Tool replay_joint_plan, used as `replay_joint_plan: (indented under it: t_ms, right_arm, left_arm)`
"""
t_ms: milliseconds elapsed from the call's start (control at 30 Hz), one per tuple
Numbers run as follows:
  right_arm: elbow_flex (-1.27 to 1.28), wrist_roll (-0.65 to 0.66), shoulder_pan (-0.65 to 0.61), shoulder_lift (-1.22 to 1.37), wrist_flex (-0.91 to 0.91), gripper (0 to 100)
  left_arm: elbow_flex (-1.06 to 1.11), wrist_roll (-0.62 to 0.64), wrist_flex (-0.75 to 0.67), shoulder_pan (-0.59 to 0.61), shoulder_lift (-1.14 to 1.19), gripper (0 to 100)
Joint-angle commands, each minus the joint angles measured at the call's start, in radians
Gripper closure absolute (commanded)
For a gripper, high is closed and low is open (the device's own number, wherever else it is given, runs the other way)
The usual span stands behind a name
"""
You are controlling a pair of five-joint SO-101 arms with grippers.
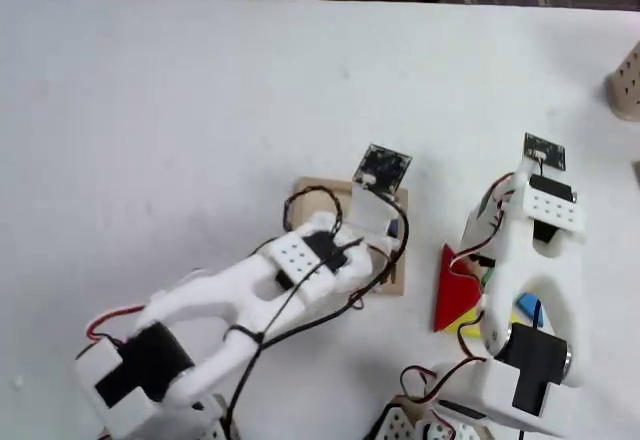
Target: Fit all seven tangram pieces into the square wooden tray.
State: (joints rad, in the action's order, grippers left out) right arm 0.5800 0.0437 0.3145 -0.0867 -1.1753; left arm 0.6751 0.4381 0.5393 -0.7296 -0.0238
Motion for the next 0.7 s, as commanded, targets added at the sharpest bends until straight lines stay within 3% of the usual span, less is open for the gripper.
replay_joint_plan:
  t_ms: [0, 300, 667]
  right_arm:
    - [-0.006, 0.014, 0.013, -0.039, 0.012, 98.1]
    - [-0.006, 0.014, 0.013, -0.039, 0.008, 98.1]
    - [-0.006, 0.014, 0.013, -0.039, 0.008, 98.1]
  left_arm:
    - [-0.017, 0.009, -0.054, 0.071, -0.019, 98]
    - [-0.279, 0.06, 0.049, 0.176, 0.274, 98]
    - [-0.376, 0.066, 0.089, 0.085, 0.364, 98]
